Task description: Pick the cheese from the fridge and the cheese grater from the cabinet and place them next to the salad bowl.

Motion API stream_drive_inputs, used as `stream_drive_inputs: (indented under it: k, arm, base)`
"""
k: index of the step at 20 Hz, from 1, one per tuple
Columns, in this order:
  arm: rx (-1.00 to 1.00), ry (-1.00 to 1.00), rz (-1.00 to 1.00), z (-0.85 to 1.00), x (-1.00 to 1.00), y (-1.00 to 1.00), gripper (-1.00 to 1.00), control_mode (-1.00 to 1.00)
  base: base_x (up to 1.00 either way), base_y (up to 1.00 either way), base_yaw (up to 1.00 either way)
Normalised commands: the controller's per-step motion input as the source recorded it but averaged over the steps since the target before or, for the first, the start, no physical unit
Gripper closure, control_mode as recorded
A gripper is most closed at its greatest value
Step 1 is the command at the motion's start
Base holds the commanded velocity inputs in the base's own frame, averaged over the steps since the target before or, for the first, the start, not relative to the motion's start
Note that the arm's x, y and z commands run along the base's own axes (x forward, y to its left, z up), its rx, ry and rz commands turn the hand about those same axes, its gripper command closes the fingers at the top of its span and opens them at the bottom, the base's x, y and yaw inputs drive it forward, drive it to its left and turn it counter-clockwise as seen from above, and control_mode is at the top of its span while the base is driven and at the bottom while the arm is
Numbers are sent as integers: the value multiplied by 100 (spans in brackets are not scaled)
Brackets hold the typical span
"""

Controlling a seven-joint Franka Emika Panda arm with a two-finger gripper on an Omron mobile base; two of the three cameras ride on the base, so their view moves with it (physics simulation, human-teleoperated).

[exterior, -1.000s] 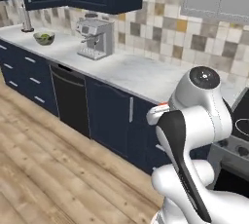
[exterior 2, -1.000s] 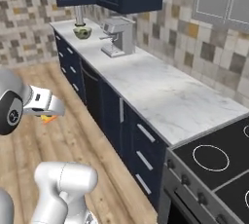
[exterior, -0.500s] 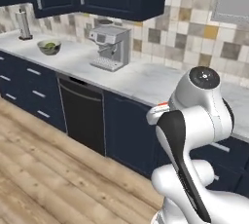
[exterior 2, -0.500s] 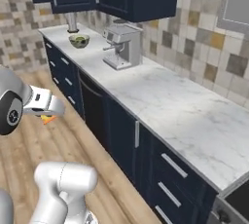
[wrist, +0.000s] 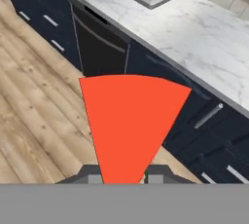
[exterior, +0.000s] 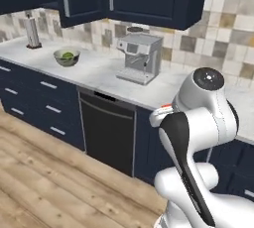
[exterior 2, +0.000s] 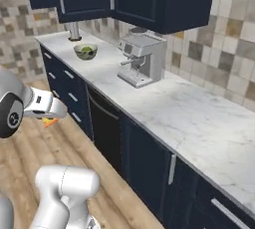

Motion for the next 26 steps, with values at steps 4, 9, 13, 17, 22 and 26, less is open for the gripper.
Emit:
stream_drive_inputs:
  k: [4, 9, 13, 17, 22, 26]
  arm:
    - [0, 0, 0, 0, 0, 0, 100, 100]
    - [0, 0, 0, 0, 0, 0, 100, 100]
    - [0, 0, 0, 0, 0, 0, 100, 100]
    - [0, 0, 0, 0, 0, 0, 100, 100]
    - [0, 0, 0, 0, 0, 0, 100, 100]
    - [0, 0, 0, 0, 0, 0, 100, 100]
  base:
    - [91, 100, -16]
    - [97, 100, -18]
    - [83, 100, -25]
    - [71, 100, -41]
    - [82, 100, -50]
    - [70, 100, -44]
